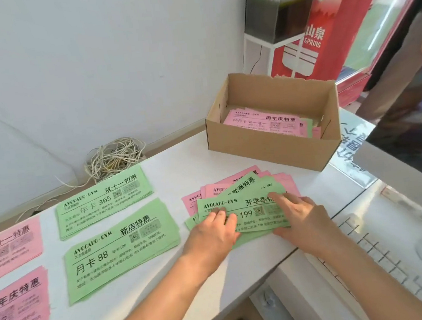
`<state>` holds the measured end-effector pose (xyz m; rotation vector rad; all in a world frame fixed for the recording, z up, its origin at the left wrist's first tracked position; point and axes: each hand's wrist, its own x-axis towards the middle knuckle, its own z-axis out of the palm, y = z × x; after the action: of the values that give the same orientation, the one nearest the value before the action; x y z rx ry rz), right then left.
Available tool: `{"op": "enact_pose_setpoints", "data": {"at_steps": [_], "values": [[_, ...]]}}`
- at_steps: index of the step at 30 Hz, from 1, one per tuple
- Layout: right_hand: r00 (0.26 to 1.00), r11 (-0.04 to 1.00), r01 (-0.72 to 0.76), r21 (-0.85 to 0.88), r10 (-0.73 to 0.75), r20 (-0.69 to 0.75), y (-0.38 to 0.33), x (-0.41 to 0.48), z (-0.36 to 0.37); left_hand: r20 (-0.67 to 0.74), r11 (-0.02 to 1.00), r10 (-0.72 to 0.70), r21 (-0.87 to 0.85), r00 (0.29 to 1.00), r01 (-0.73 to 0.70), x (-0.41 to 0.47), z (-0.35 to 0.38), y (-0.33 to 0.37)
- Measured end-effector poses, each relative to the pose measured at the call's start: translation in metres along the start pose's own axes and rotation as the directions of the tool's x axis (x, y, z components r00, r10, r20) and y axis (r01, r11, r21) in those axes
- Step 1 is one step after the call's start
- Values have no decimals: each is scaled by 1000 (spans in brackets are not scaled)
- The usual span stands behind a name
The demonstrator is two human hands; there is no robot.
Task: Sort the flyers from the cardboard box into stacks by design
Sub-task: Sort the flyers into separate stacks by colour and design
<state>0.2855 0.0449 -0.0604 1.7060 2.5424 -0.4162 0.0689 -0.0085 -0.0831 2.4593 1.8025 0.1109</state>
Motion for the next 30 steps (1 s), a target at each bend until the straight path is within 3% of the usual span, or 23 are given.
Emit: {"op": "enact_pose_setpoints", "data": {"at_steps": [2,4,6,10,13,16,20,23,27,30], "values": [[999,978,-44,205,38,30,5,1,-7,-41,998,19,-65,999,-22,3,-1,-7],[995,851,-103,515,93,46,10,1,-14,-53,970,-95,-231,994,81,8,-11,-14],[982,707,-156,690,189,28,14,2,-16,-48,908,-258,-353,965,225,13,-18,-20],[956,758,-214,617,292,-28,17,4,-8,-56,758,-486,-524,872,389,13,-18,-23],[957,813,-244,529,291,-6,11,4,-7,-57,677,-564,-604,824,422,10,-15,-20],[958,899,-272,343,287,7,4,6,-8,-89,700,-542,-598,835,391,5,-13,-15],[940,842,-307,444,341,2,2,9,-8,-126,774,-466,-537,876,335,2,-8,-10],[909,681,-335,651,415,33,9,12,-11,-159,812,-407,-514,900,276,3,-7,-8],[888,278,-301,912,429,163,11,13,-24,-172,938,-124,-343,977,59,-2,-13,-7],[879,216,-276,937,451,155,8,19,-27,-57,969,-10,-246,998,-4,-2,-15,-7]]}}
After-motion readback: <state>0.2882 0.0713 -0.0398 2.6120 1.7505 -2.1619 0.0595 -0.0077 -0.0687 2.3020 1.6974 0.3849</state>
